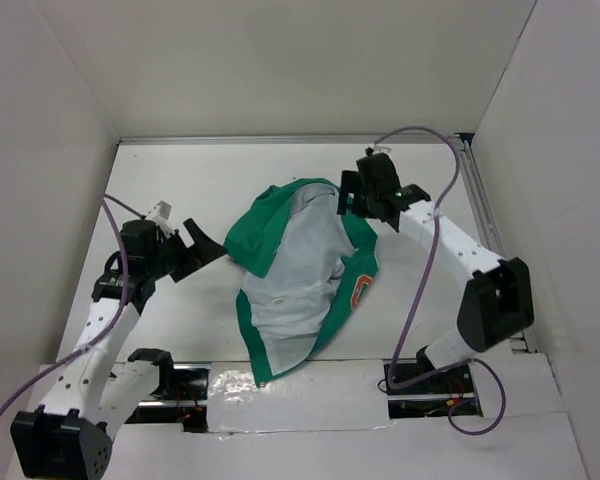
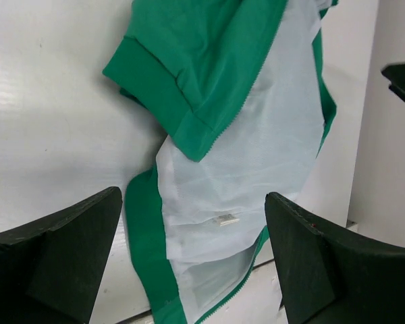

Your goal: Zip up the jacket

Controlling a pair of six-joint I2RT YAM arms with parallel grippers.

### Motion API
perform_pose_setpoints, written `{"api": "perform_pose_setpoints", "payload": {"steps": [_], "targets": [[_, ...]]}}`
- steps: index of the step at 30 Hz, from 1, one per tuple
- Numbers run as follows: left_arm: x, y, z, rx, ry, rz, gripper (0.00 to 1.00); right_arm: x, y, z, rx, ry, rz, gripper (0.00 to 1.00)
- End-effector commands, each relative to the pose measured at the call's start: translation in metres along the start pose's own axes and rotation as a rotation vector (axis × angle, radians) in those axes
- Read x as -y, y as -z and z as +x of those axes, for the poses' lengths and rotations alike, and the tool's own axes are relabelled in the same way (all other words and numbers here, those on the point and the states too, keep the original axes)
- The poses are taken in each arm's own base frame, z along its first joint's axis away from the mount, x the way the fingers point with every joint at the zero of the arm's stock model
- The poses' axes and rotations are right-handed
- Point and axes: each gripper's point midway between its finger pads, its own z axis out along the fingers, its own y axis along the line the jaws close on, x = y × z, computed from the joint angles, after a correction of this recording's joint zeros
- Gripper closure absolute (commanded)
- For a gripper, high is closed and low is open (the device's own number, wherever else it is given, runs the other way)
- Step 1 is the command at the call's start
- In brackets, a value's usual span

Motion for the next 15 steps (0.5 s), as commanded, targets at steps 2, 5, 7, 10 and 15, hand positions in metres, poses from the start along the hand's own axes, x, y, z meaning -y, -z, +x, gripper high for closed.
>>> {"api": "perform_pose_setpoints", "payload": {"steps": [2,5,7,10,15], "targets": [[0.016,-0.018,0.002,-0.077,-0.059,0.058,0.01,0.026,0.046,-0.001,0.138,-0.183,0.021,0.08],[0.007,-0.041,0.010,-0.157,-0.059,-0.025,0.01,0.049,0.035,0.029,0.068,-0.248,0.040,0.07],[0.006,-0.052,0.004,-0.164,-0.059,-0.065,0.01,0.062,0.026,0.043,0.021,-0.294,0.061,0.07],[-0.003,-0.075,0.005,-0.210,-0.052,-0.116,0.01,0.064,0.013,0.060,-0.055,-0.314,0.053,0.07],[-0.025,-0.115,0.015,-0.291,-0.029,-0.214,0.01,0.057,-0.006,0.098,-0.186,-0.336,0.030,0.08]]}}
